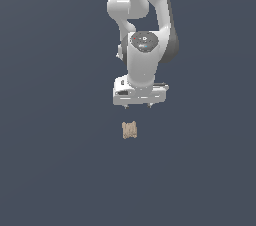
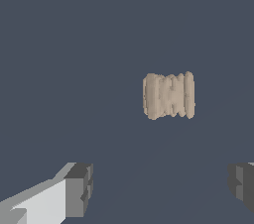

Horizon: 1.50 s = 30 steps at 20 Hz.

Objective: Pick up the object and move it to a goal position.

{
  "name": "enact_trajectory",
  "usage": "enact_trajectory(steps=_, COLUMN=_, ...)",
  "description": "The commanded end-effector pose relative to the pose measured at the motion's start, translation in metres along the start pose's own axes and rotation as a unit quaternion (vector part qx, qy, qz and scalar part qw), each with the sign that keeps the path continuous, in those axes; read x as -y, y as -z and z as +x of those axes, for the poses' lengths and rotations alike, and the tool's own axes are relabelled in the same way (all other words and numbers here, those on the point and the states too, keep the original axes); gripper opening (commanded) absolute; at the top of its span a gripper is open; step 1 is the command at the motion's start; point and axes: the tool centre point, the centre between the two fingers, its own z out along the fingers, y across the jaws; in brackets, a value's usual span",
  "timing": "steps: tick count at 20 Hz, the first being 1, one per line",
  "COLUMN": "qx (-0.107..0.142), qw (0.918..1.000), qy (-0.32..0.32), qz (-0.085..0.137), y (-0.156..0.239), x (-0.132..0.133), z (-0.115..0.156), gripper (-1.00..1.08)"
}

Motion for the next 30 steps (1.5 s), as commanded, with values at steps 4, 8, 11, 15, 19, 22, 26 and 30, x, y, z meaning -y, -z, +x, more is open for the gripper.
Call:
enact_trajectory(steps=4, qx=0.003, qw=1.0, qy=0.0, qz=-0.003, y=0.0, x=-0.003, z=-0.002, gripper=1.0)
enact_trajectory(steps=8, qx=0.011, qw=0.9999, qy=-0.002, qz=-0.013, y=-0.002, x=-0.011, z=-0.009, gripper=1.0)
enact_trajectory(steps=11, qx=0.012, qw=0.9998, qy=-0.002, qz=-0.015, y=-0.002, x=-0.012, z=-0.01, gripper=1.0)
enact_trajectory(steps=15, qx=0.011, qw=0.9998, qy=-0.001, qz=-0.014, y=-0.004, x=-0.013, z=-0.008, gripper=1.0)
enact_trajectory(steps=19, qx=0.009, qw=0.9999, qy=0.002, qz=-0.013, y=-0.011, x=-0.016, z=0.0, gripper=1.0)
enact_trajectory(steps=22, qx=0.007, qw=0.9999, qy=0.005, qz=-0.012, y=-0.02, x=-0.019, z=0.009, gripper=1.0)
enact_trajectory(steps=26, qx=0.002, qw=0.9999, qy=0.011, qz=-0.009, y=-0.037, x=-0.026, z=0.024, gripper=1.0)
enact_trajectory(steps=30, qx=-0.002, qw=0.9999, qy=0.016, qz=-0.006, y=-0.054, x=-0.033, z=0.037, gripper=1.0)
